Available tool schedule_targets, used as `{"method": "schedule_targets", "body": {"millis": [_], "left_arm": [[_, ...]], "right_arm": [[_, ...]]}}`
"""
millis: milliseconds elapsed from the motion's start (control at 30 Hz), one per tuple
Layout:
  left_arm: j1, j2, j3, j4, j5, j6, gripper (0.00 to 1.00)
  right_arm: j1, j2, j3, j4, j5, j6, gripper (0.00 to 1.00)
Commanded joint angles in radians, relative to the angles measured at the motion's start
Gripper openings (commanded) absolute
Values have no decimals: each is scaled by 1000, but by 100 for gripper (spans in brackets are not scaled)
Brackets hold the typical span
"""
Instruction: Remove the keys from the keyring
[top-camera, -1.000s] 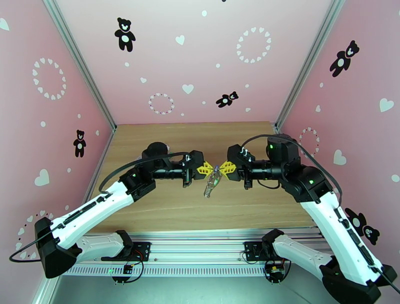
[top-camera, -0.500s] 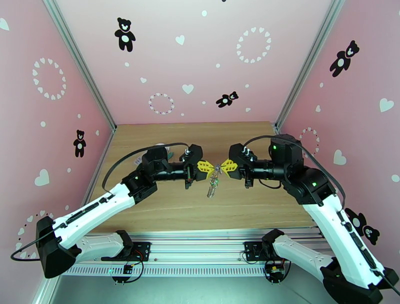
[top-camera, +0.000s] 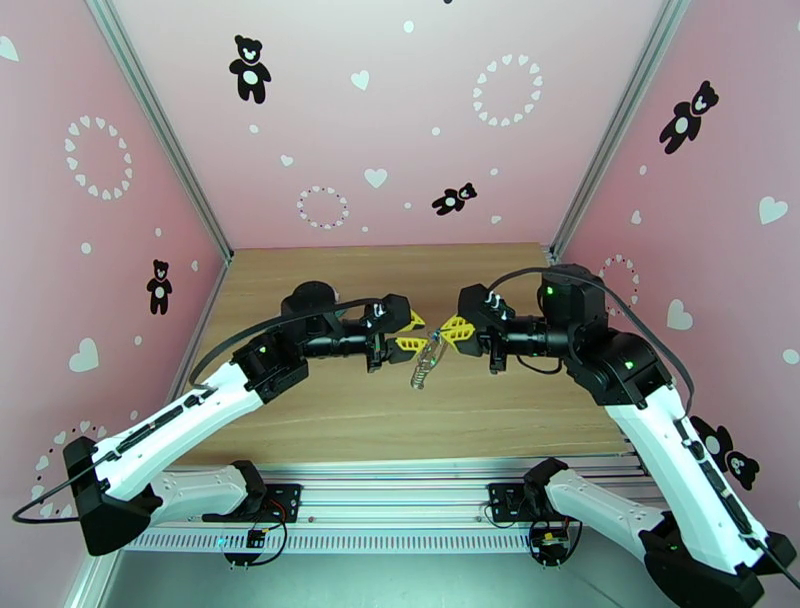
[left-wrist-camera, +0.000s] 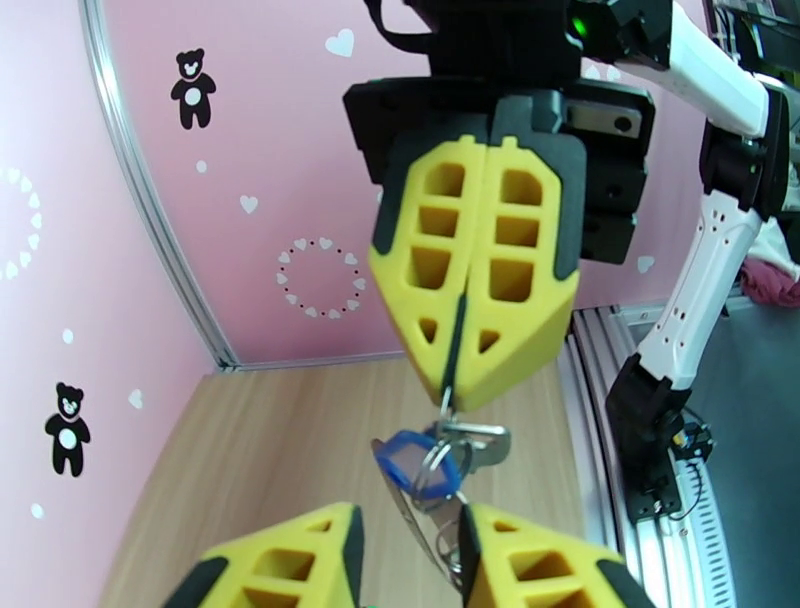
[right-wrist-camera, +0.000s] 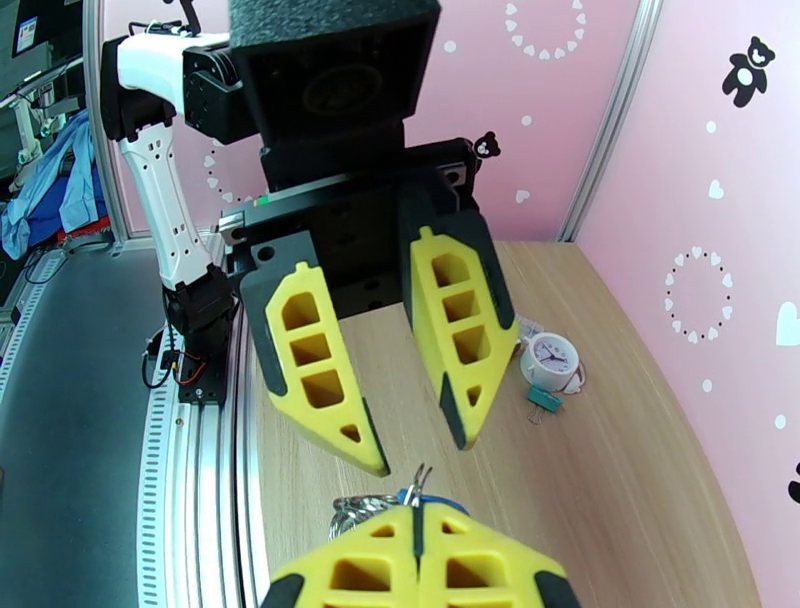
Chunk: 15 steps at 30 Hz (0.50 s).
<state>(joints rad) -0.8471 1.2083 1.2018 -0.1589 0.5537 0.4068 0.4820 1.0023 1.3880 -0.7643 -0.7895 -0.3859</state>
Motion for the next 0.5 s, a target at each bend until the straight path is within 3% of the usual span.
{"method": "schedule_targets", "body": {"millis": [0, 467], "left_arm": [[-3, 22, 45, -61, -34, 66, 33], [-2, 83, 129, -154, 99, 134, 27]], "right_arm": [[-6, 6, 36, -2, -26, -13, 0], [-6, 14, 35, 0, -11, -23, 0]]}}
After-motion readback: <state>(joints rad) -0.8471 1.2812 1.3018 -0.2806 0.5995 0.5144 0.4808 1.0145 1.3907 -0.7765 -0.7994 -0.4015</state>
